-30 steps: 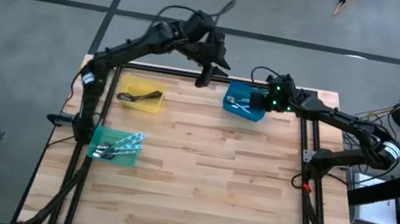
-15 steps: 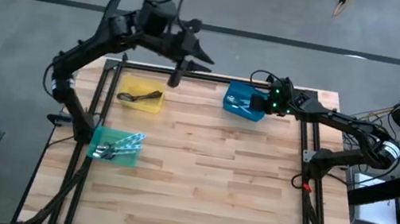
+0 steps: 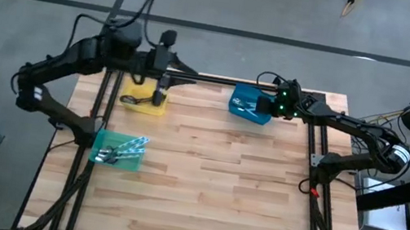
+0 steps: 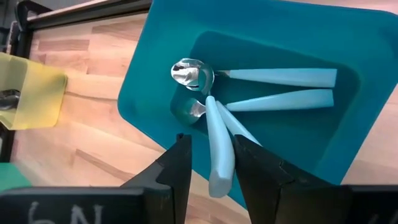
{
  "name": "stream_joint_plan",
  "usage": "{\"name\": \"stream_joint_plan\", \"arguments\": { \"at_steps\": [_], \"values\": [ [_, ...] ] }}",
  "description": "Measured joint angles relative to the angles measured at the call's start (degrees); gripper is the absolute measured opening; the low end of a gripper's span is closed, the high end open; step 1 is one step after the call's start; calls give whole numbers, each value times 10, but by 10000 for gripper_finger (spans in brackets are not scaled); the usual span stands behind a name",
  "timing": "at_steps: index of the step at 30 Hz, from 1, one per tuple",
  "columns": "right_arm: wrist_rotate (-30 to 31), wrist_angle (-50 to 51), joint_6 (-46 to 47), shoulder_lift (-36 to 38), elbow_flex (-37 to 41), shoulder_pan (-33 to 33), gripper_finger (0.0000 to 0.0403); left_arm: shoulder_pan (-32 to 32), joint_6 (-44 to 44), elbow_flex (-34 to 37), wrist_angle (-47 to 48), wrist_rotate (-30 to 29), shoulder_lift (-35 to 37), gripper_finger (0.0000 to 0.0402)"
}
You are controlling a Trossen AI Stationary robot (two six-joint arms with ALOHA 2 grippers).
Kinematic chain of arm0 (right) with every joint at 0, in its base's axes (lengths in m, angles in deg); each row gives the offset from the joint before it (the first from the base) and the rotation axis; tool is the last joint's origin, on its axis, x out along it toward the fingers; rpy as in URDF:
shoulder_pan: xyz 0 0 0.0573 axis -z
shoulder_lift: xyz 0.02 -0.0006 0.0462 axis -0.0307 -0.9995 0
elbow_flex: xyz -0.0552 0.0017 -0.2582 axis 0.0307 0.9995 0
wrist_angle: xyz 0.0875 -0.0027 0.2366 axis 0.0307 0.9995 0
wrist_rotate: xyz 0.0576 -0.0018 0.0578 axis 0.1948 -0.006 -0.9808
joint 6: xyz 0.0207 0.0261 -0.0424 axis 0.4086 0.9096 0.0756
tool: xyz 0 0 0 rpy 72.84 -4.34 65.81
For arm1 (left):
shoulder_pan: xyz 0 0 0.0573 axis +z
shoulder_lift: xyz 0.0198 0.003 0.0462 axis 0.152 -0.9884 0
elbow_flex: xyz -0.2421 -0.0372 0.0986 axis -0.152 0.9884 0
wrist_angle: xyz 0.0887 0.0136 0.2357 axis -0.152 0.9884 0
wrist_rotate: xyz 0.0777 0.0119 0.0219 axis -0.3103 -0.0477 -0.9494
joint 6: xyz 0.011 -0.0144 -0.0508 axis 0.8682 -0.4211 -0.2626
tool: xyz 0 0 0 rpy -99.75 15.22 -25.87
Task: Sort silverware by color (type)
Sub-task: Put the blue spoon into the blue bin
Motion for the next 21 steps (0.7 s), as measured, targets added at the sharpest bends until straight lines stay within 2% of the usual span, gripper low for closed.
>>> {"name": "stream_joint_plan", "arguments": {
  "at_steps": [9,15,21],
  "values": [
    [13,-32,5,-31,0,0,109,-4,-32,136,-102,-6,119,81],
    [29,-32,-22,-42,0,-3,109,-4,-61,172,-111,-6,165,81],
    [33,-15,-44,-42,-10,-2,109,-4,-80,181,-110,-6,180,81]
  ]
}}
